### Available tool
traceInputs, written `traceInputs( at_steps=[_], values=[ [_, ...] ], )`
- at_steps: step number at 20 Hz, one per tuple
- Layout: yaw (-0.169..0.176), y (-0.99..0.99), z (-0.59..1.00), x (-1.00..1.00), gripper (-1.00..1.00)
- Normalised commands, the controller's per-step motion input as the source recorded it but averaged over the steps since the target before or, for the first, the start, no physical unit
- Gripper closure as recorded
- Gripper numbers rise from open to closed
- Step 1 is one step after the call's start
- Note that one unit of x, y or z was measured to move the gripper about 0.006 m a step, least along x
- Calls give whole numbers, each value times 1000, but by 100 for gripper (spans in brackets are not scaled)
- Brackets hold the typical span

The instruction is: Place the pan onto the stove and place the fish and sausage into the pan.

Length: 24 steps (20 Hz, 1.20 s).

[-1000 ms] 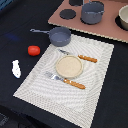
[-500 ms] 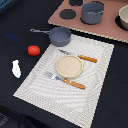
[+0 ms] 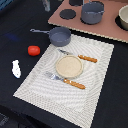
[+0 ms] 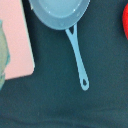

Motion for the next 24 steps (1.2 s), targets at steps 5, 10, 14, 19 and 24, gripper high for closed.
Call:
traceInputs(
  at_steps=[5,10,14,19,24],
  values=[
    [-28,-170,-510,72,-100],
    [-39,-158,-611,-30,-100],
    [-29,-19,-554,-70,-100],
    [-34,95,-372,-142,-100],
    [-89,72,-373,-53,-100]
  ],
)
